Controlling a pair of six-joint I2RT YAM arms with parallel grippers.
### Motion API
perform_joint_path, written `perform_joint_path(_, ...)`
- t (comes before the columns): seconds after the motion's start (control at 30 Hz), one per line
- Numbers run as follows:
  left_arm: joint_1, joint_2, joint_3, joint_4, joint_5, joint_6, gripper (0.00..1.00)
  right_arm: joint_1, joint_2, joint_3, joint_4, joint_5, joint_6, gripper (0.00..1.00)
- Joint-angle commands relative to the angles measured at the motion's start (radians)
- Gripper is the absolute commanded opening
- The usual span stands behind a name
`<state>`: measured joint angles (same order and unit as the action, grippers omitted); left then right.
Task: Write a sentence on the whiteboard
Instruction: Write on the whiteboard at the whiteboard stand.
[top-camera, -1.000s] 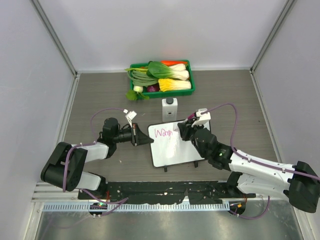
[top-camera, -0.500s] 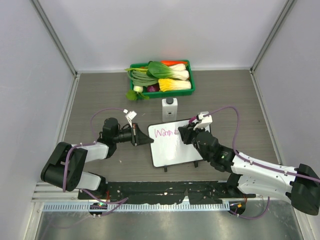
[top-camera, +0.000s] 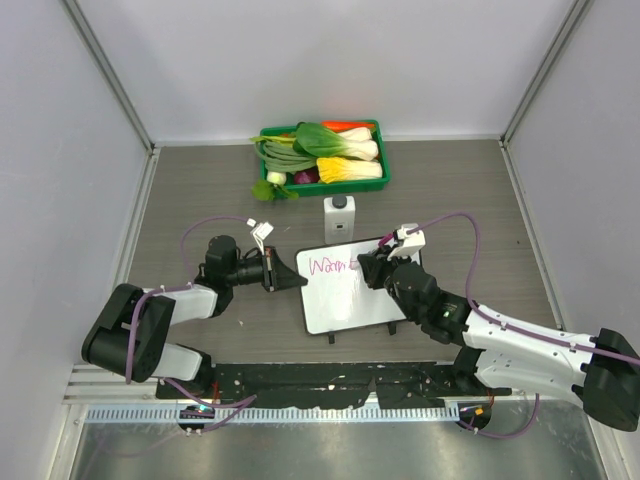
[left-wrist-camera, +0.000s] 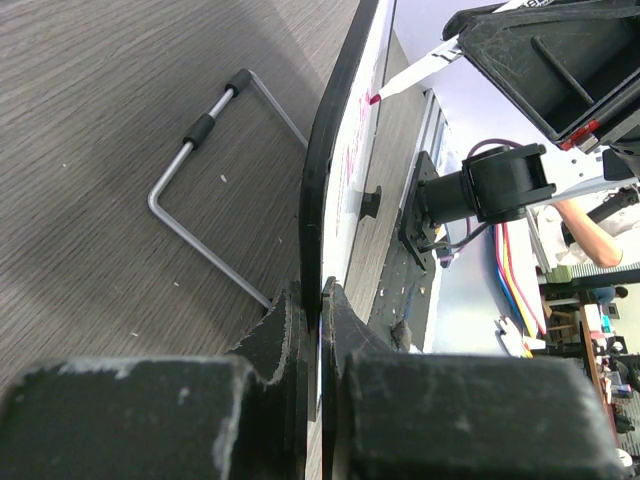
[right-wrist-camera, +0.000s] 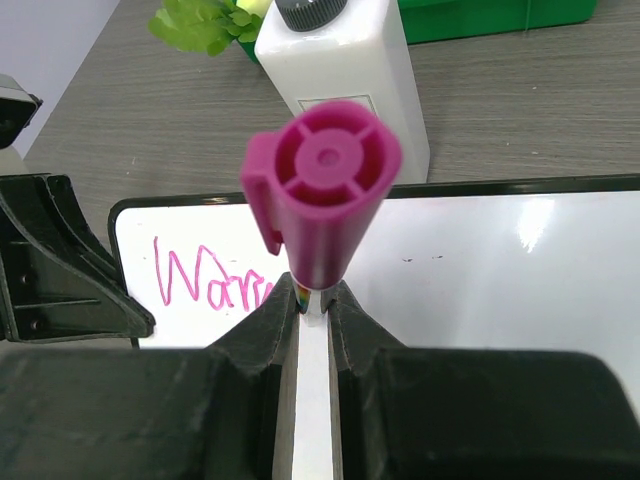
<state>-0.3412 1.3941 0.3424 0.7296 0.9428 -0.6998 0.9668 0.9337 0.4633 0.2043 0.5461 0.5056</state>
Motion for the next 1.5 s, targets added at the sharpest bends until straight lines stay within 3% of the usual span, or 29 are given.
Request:
perform_joint_path(0.0,-0.016,0.011,0.021,0.001,-0.021,0.051,0.0,-0.002,-0.003,0.018,-0.063,0.077,-0.032,0.01)
perform_joint_path(0.53,-0.019,0.002,0.02,0.001,-0.021,0.052,0.0,-0.002,-0.09,0.055,0.001,0.058,-0.052,0.01)
perform_joint_path(0.9,-0.021,0.008,0.023,0.001,-0.022,0.052,0.0,-0.023,-0.007,0.147,0.003,0.089,-0.127,0.01)
perform_joint_path(1.07,-0.021,0.008,0.023,-0.001,-0.022,0.054,0.0,-0.097,-0.01,0.141,0.013,-0.027,-0.096,0.01)
perform_joint_path(1.23,-0.021,0.006,0.024,-0.004,-0.024,0.056,0.0,-0.209,-0.081,0.089,0.064,-0.268,-0.073,0.01)
perform_joint_path(1.47,-0.021,0.006,0.026,-0.007,-0.025,0.059,0.0,-0.227,-0.107,0.041,0.052,-0.31,-0.128,0.01)
